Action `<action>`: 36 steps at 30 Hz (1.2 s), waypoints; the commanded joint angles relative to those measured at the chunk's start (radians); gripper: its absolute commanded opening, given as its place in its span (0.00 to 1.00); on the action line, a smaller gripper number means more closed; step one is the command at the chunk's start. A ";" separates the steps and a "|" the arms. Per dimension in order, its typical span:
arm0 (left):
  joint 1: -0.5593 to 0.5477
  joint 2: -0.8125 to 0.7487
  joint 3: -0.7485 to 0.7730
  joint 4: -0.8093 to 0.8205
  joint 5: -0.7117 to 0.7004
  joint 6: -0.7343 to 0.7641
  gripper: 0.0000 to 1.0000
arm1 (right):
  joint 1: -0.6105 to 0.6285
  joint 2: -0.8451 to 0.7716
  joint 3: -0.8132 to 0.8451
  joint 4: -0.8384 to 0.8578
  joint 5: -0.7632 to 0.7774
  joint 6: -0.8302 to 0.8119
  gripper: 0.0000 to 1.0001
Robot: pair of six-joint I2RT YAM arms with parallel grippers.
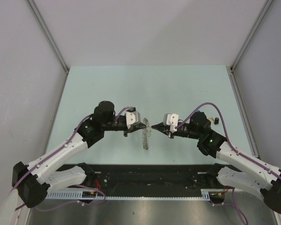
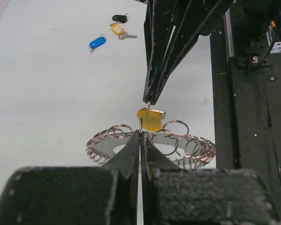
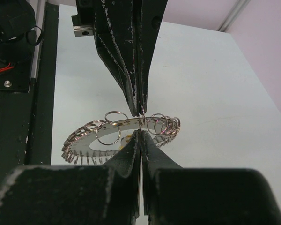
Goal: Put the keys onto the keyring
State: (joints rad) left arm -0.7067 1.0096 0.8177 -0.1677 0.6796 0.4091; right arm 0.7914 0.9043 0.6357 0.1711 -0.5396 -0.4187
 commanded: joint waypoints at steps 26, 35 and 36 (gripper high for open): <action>-0.008 -0.039 0.028 0.034 0.023 0.049 0.00 | -0.029 0.021 0.001 0.074 -0.048 0.043 0.00; -0.008 -0.037 0.028 0.033 0.028 0.050 0.00 | -0.031 0.025 0.001 0.076 -0.054 0.044 0.00; -0.008 -0.037 0.028 0.031 0.026 0.051 0.00 | -0.031 0.022 0.001 0.076 -0.053 0.044 0.00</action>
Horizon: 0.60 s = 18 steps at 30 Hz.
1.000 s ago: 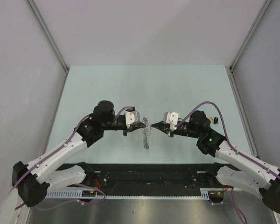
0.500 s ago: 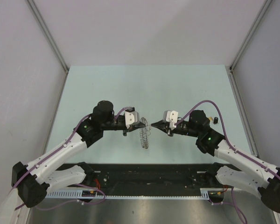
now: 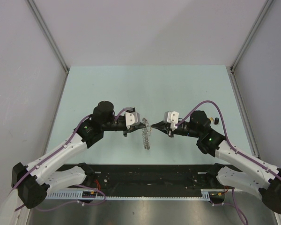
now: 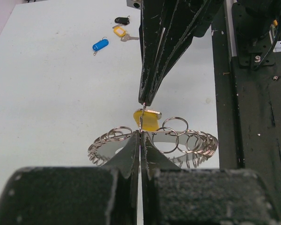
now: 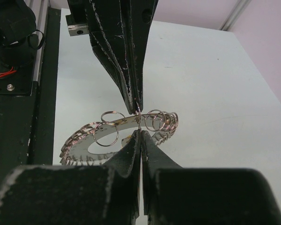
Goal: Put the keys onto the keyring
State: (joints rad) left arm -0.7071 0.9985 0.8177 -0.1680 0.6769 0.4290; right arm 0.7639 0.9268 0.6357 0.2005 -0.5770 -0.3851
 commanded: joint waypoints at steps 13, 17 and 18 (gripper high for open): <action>-0.009 -0.023 0.029 0.030 0.039 0.033 0.00 | -0.003 0.006 0.001 0.056 -0.012 0.017 0.00; -0.011 -0.028 0.028 0.030 0.027 0.034 0.01 | -0.006 -0.008 0.001 0.042 0.003 0.018 0.00; -0.011 -0.031 0.026 0.032 0.024 0.036 0.00 | -0.005 -0.009 0.001 0.040 0.003 0.017 0.00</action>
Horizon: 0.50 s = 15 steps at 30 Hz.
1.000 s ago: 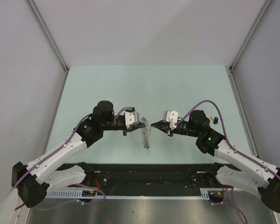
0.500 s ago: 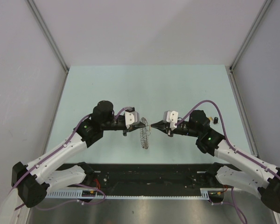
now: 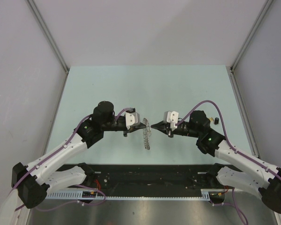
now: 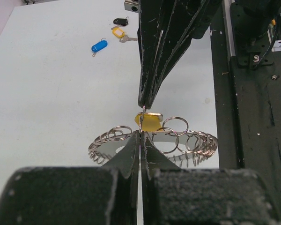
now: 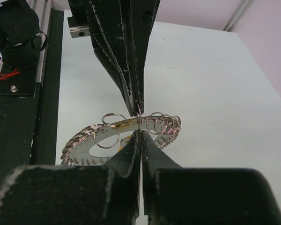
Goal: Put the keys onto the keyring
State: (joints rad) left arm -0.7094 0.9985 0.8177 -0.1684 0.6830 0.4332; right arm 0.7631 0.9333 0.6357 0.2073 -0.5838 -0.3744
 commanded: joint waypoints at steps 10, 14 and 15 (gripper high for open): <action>-0.009 -0.032 0.024 0.035 -0.011 0.030 0.00 | -0.007 -0.025 0.001 0.023 0.015 0.005 0.00; -0.009 -0.032 0.024 0.035 -0.022 0.027 0.00 | -0.008 -0.028 -0.001 0.020 0.021 0.005 0.00; -0.009 -0.034 0.023 0.038 -0.028 0.027 0.00 | -0.010 -0.028 0.001 0.018 0.022 0.005 0.00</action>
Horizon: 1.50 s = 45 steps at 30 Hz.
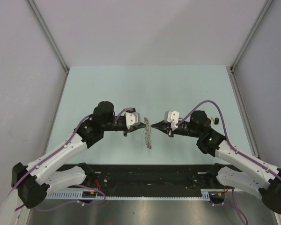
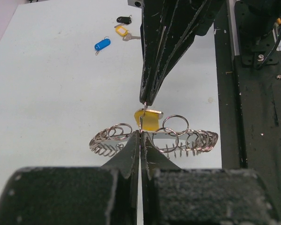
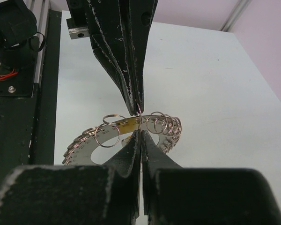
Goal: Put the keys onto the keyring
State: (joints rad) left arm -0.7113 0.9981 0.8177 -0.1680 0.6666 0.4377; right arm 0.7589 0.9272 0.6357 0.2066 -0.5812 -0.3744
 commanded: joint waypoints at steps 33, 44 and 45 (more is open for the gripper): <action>-0.007 -0.030 0.023 0.041 0.039 0.021 0.01 | -0.013 0.004 0.001 0.047 -0.020 0.015 0.00; -0.008 -0.026 0.024 0.039 0.047 0.021 0.00 | -0.013 0.005 0.001 0.053 -0.026 0.020 0.00; -0.008 -0.026 0.026 0.038 0.047 0.022 0.00 | -0.012 0.005 0.001 0.054 -0.028 0.022 0.00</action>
State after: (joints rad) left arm -0.7113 0.9928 0.8177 -0.1673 0.6666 0.4377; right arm 0.7486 0.9314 0.6357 0.2085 -0.5926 -0.3668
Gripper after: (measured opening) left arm 0.005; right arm 0.009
